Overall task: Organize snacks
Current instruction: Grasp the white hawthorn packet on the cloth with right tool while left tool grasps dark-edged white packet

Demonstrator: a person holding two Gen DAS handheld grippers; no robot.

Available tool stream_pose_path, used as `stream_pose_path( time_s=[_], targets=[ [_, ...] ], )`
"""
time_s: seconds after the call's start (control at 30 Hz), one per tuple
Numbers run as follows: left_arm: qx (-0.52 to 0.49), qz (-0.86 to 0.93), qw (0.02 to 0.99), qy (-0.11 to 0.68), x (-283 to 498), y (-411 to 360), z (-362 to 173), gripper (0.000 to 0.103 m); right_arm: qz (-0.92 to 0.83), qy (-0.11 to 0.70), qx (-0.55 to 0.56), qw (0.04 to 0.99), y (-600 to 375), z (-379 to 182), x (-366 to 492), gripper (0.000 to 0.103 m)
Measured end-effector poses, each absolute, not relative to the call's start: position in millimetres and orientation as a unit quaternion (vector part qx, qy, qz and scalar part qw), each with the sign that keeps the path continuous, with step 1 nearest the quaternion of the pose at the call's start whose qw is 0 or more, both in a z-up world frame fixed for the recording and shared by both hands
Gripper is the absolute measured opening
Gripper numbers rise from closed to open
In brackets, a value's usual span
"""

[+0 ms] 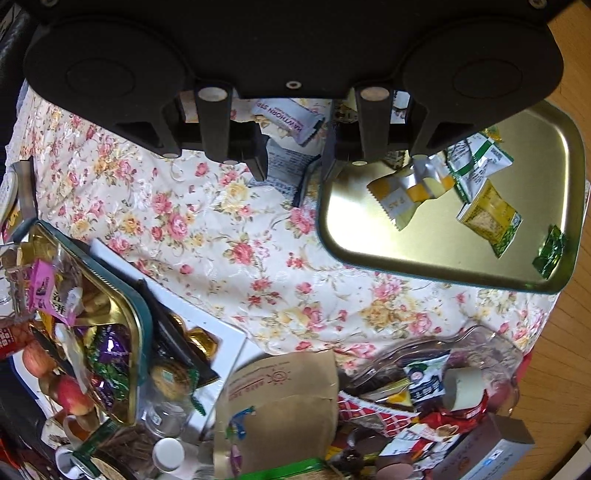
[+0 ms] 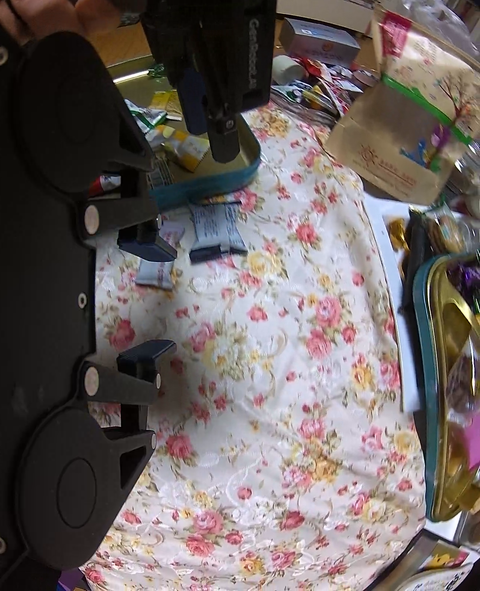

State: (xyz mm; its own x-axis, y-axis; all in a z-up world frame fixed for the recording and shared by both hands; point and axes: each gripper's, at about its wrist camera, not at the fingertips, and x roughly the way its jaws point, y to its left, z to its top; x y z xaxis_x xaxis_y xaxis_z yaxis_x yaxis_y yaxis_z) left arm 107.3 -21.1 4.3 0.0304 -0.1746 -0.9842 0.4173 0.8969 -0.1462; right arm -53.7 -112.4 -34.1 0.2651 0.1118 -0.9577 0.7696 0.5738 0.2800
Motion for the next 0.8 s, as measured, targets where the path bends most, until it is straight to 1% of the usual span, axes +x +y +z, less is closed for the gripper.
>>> stream_pose_path(
  time_s=[0.2,0.33,0.5,0.63,0.8],
  targets=[
    [0.114,-0.237,0.706,0.658,100.8,-41.7,7.6,0.041,-0.246,0.55,0.426,0.675,-130.4,-42.0,-66.7,0.05],
    [0.139,-0.254,0.714,0.638,97.2,-51.9,11.4,0.041,-0.242,0.55,0.43,0.674,-130.5,-43.9,-69.0,0.05],
    [0.121,-0.251,0.703,0.655,107.1,-46.1,3.9,0.041,-0.215,0.556,0.41,0.691,-118.9,-46.4,-62.1,0.049],
    [0.095,-0.225,0.714,0.656,119.9,-31.3,7.5,0.041,-0.172,0.552,0.329,0.746,-95.1,-45.2,-52.8,0.049],
    [0.09,-0.228,0.723,0.646,123.8,-24.7,17.4,0.041,-0.097,0.553,0.219,0.798,-64.5,-52.1,-48.4,0.049]
  ],
)
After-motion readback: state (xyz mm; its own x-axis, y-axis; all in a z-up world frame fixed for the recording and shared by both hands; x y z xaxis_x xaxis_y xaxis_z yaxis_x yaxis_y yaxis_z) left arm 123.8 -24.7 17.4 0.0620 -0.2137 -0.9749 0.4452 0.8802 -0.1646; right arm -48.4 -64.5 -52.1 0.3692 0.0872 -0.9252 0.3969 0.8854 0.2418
